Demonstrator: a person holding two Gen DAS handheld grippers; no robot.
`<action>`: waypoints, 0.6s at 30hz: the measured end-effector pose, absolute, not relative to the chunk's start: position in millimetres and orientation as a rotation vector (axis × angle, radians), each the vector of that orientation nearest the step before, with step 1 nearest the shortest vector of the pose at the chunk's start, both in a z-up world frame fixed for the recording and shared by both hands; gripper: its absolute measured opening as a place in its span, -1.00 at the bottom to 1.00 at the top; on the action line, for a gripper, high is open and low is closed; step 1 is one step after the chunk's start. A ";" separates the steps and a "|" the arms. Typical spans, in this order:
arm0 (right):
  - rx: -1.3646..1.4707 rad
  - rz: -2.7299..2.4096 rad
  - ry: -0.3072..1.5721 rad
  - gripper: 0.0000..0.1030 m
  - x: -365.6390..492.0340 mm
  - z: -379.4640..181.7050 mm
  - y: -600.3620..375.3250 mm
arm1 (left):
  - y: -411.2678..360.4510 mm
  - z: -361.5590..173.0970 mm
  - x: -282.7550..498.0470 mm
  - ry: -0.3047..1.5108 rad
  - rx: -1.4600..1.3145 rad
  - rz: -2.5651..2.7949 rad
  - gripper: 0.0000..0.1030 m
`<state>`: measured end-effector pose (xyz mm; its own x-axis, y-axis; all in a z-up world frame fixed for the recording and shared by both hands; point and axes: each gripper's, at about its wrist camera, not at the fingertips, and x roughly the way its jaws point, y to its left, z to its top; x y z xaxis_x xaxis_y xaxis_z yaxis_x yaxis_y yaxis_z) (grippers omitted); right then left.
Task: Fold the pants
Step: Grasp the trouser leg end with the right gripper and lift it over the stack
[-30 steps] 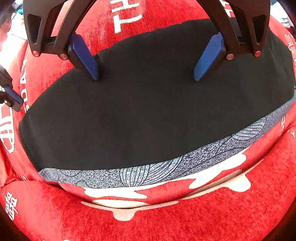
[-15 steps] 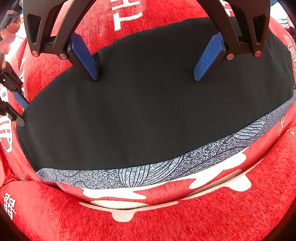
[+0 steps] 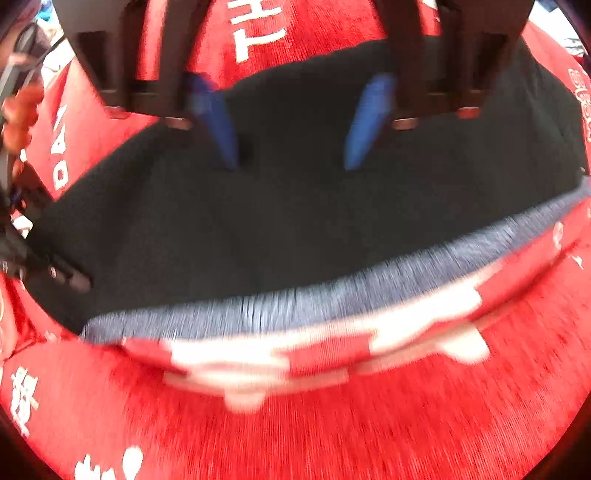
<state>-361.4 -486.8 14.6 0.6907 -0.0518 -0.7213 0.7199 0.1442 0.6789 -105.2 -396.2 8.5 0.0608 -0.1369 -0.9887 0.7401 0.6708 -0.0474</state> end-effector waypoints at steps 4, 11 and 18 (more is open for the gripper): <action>1.211 -0.523 0.613 -0.75 -347.3 54.4 -471.2 | -416.0 -0.2 -99.2 1.340 0.582 -0.709 0.14; 1.037 -0.443 0.668 -0.75 -306.0 97.2 -437.4 | -431.1 -14.7 -112.5 1.249 0.706 -0.735 0.20; 0.718 -0.457 0.814 -0.75 -255.1 134.5 -379.8 | -359.5 16.3 -55.6 1.313 0.468 -0.677 0.20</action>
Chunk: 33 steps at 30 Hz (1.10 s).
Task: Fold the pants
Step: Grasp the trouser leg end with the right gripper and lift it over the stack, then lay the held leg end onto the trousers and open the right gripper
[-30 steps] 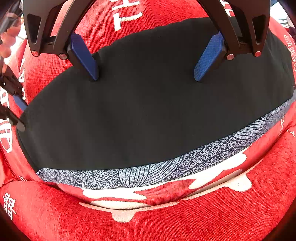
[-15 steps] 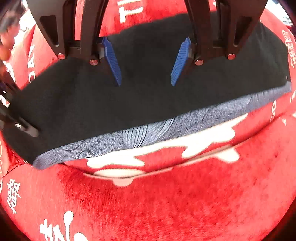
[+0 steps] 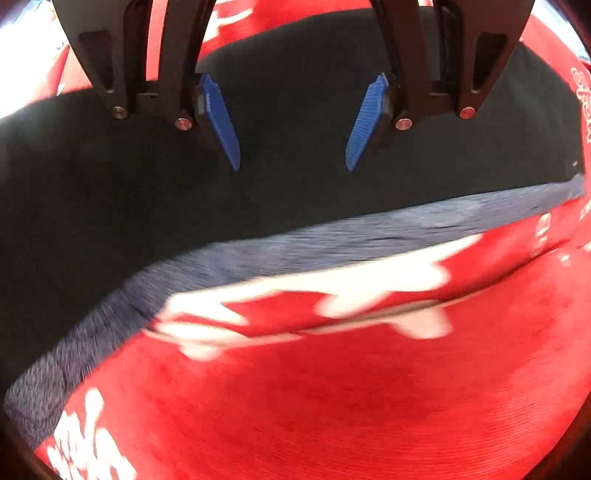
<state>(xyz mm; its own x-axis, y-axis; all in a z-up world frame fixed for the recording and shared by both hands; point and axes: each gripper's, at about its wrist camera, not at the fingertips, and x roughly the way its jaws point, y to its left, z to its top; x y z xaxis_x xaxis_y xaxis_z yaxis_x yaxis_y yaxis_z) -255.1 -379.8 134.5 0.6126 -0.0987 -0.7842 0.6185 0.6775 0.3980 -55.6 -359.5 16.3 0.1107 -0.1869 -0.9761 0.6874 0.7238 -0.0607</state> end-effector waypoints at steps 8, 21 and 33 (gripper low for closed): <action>0.309 -0.458 1.087 -0.50 -166.2 82.2 -243.7 | -222.3 34.7 16.3 1.281 0.436 -0.535 0.43; 0.082 -0.313 1.196 0.22 -134.7 68.5 -88.5 | -148.1 29.9 50.9 1.372 0.393 -0.689 0.43; 1.304 -0.483 0.942 -0.11 -238.3 10.7 -248.1 | -219.2 0.5 2.4 1.596 0.254 -1.008 0.42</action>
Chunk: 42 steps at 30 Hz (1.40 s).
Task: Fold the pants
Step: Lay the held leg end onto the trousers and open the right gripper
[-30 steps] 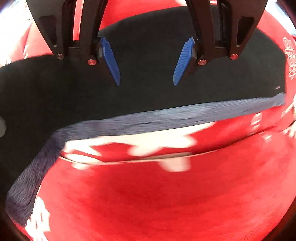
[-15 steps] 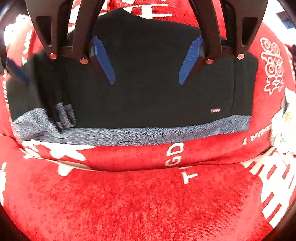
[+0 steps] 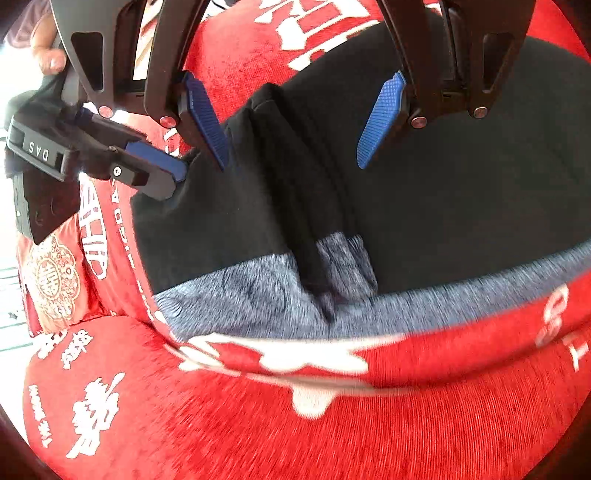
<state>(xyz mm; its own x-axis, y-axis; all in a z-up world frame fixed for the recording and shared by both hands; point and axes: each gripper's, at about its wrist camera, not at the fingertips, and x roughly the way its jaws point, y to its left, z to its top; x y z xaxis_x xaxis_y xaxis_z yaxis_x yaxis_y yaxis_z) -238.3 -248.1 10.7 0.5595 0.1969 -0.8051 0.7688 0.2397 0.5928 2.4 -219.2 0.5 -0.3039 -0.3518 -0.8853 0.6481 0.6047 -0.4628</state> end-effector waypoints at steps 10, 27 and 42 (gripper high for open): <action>1.392 -0.527 0.887 -0.05 -270.2 8.0 -240.9 | -204.9 3.6 2.9 1.594 0.253 -0.997 0.42; 1.433 -0.469 0.932 -0.36 -230.2 -19.6 -233.1 | -184.6 29.0 13.4 1.435 0.353 -0.878 0.42; 0.998 -0.387 1.117 0.19 -179.2 31.7 -386.2 | -271.3 36.3 -2.9 1.376 0.349 -0.994 0.42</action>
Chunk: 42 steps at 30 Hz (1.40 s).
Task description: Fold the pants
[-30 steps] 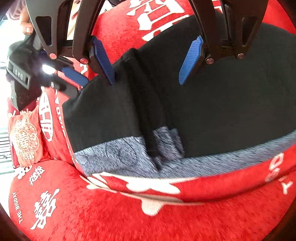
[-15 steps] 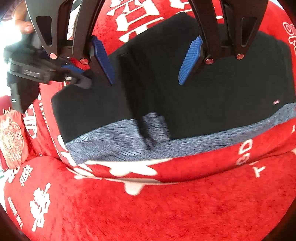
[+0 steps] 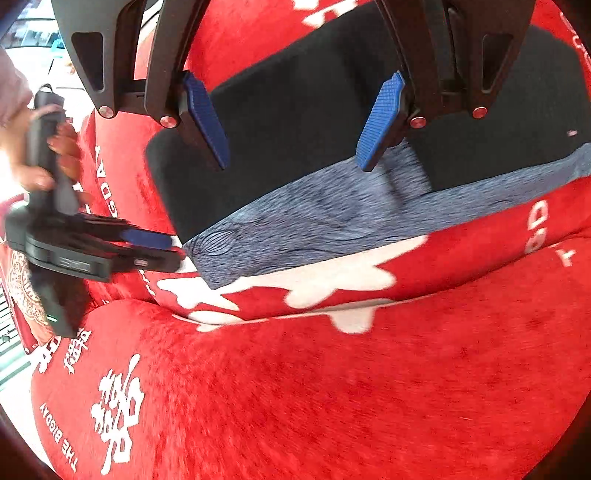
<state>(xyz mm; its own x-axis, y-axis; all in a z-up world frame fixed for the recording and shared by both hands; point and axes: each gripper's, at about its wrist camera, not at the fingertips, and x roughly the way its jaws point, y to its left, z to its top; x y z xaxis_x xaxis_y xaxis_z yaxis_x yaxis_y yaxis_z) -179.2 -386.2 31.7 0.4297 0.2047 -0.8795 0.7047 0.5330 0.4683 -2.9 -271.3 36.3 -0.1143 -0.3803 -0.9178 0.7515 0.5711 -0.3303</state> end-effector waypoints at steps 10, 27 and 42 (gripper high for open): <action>0.782 -0.411 1.294 -0.23 -154.6 9.0 -367.4 | -271.1 -1.6 -19.9 1.383 0.425 -0.954 0.42; 0.583 -0.237 1.249 -0.15 -107.1 56.6 -249.0 | -160.8 8.0 23.7 1.385 0.439 -0.615 0.42; 0.578 -0.108 1.375 -0.45 -72.0 13.0 -162.2 | -74.2 -0.8 43.0 1.456 0.381 -0.493 0.66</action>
<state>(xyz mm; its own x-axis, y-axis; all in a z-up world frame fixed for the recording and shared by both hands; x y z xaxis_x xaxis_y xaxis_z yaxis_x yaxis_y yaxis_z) -72.0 -162.2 13.0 0.2136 0.2562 -0.9427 0.4006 0.8572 0.3237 43.0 -74.2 -0.8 0.0459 -0.0872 -0.9951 0.5354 0.8432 -0.0492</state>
